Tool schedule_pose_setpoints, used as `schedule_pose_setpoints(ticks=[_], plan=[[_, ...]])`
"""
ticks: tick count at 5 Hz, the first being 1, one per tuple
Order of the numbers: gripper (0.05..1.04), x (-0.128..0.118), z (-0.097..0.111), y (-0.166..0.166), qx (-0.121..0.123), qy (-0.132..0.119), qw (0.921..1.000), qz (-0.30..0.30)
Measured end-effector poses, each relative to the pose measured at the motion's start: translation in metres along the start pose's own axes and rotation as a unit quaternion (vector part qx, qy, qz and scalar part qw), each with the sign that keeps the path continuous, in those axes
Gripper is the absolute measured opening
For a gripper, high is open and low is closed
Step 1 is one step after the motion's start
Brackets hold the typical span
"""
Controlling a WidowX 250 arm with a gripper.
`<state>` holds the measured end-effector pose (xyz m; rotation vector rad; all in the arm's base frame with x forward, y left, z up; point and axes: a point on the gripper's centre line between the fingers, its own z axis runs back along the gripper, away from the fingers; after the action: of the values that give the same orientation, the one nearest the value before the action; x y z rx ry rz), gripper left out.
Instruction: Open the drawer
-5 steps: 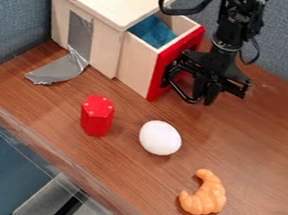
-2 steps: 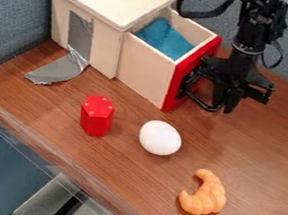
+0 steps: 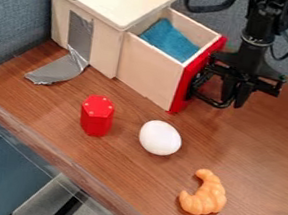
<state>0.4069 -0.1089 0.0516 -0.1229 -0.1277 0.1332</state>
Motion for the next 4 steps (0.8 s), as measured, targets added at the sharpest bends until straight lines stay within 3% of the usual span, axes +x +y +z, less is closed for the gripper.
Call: schedule_pose_setpoints(ticks=[4], plan=[[0.171, 0.0022, -0.0086, -0.0039, -0.004, 0.010, 0.9999, 0.004]])
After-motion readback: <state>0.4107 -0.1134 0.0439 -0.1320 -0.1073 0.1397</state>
